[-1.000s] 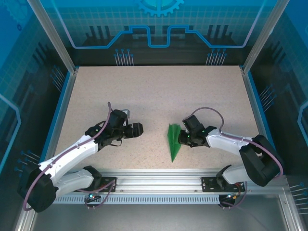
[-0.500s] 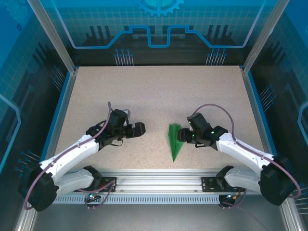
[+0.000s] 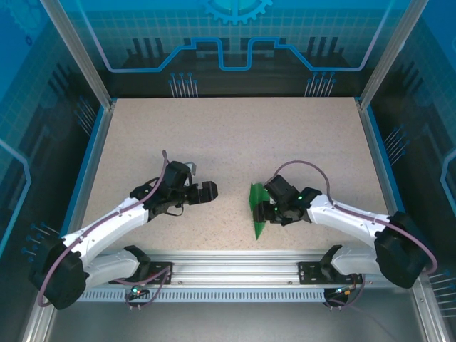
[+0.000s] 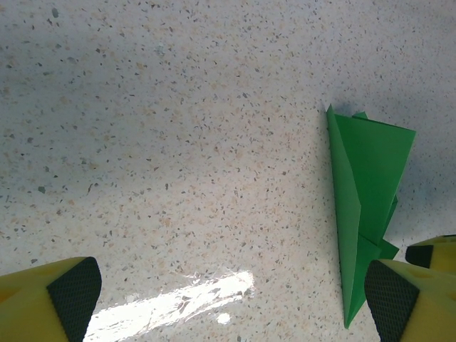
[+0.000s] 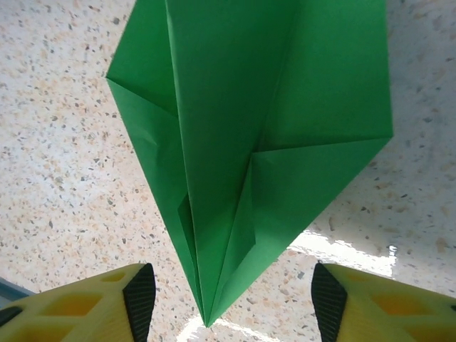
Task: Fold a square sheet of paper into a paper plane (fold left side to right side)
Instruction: Pick up the paper plane at the center of the table, then place the paper plane at the center of the table.
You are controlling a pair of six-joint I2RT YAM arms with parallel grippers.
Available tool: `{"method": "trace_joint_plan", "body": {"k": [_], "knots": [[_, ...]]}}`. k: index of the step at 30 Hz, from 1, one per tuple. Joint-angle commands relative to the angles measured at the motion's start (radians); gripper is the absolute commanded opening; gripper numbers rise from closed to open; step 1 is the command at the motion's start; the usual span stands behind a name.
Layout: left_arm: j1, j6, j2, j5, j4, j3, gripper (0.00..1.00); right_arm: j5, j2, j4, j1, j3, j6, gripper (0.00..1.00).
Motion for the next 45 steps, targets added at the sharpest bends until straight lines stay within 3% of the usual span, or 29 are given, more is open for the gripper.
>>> {"method": "trace_joint_plan", "body": {"k": [1,14,23,32,37,45], "knots": [[0.006,0.011,0.006,0.02,0.011,-0.005,0.99,-0.01,0.044,-0.002,0.024,0.054,0.001,0.59],[0.005,0.024,0.006,0.018,-0.007,0.005,0.99,0.056,0.198,-0.046,0.057,0.13,0.003,0.37],[0.005,0.032,-0.004,0.008,-0.036,0.019,0.99,0.087,0.253,-0.096,0.05,0.194,-0.014,0.07],[0.006,0.047,-0.045,0.009,-0.071,0.039,0.99,0.096,0.379,-0.25,-0.114,0.48,-0.111,0.06],[0.006,0.058,-0.057,0.008,-0.096,0.04,0.99,0.074,0.576,-0.331,-0.215,0.743,-0.179,0.05],[0.007,0.071,-0.074,0.0,-0.11,0.026,0.99,0.138,0.864,-0.526,-0.265,1.125,-0.261,0.05]]}}
